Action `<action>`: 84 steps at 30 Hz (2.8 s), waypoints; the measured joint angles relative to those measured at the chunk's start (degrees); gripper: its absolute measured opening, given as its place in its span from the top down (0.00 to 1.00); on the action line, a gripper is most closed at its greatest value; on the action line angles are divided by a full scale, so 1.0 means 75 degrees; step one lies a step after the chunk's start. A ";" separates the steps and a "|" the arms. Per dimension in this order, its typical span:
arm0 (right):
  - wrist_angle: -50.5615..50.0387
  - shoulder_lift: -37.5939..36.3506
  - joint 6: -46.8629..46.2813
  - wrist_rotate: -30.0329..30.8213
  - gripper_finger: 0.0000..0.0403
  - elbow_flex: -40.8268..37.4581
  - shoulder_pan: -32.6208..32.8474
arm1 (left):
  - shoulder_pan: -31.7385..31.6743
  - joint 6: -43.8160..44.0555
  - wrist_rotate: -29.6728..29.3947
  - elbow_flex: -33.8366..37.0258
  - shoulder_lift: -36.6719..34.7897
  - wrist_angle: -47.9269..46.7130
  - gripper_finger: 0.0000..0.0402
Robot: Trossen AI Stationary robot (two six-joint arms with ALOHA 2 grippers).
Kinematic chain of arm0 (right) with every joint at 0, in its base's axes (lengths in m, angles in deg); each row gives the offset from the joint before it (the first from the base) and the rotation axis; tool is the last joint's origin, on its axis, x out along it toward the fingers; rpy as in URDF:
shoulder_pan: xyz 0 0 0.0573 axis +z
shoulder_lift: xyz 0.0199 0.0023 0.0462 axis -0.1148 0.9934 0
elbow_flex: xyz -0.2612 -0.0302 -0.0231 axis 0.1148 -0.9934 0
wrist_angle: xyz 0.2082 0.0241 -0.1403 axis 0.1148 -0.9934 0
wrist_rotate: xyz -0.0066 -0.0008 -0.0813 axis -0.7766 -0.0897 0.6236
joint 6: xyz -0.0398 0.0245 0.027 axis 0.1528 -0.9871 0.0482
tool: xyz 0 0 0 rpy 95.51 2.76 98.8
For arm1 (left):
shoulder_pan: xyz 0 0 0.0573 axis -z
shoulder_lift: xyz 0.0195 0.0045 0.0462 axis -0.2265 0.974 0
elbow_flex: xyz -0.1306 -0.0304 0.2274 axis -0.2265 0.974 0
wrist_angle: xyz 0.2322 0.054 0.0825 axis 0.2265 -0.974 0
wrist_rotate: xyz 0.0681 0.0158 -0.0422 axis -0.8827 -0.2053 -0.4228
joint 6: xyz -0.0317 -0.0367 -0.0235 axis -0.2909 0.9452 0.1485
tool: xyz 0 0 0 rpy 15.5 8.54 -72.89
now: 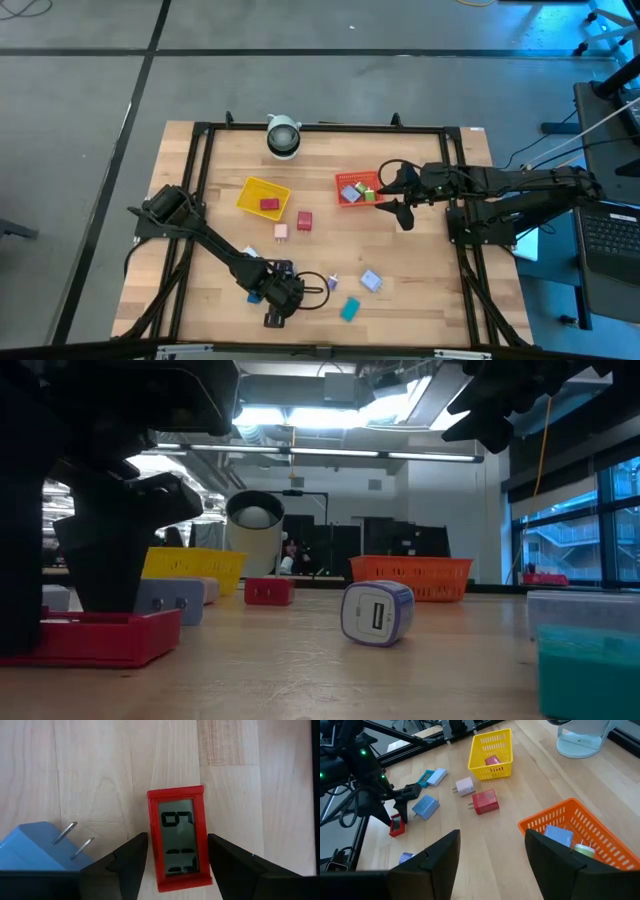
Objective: Pick & Place Office items
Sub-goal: Put the red digital timer into the yellow bin
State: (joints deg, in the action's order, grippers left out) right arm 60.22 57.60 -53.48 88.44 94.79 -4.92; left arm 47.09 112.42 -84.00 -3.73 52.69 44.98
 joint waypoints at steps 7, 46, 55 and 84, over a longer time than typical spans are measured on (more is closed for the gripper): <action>0.0000 0.0000 0.0023 -0.0058 0.45 0.0000 0.0000 | 0.0010 -0.0532 -0.0281 -0.0334 -0.0140 -0.0353 0.63; 0.0901 0.0915 0.0638 -0.1929 0.45 0.0004 0.0714 | -0.0294 -0.0653 -0.0963 -0.0462 -0.0960 -0.0732 0.63; 0.1124 0.0899 0.0765 -0.1929 0.45 0.0003 0.0714 | -0.0449 -0.1134 -0.2390 -0.0462 -0.2092 -0.1537 0.63; 0.2206 0.0895 0.1770 0.0140 0.51 0.0003 0.0278 | -0.2934 -0.3319 -0.3391 0.4445 -0.7986 0.1653 0.63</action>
State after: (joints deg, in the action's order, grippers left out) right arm 76.76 64.31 -40.20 89.49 94.81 -2.84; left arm 25.09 87.53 -109.43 29.61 -7.20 57.37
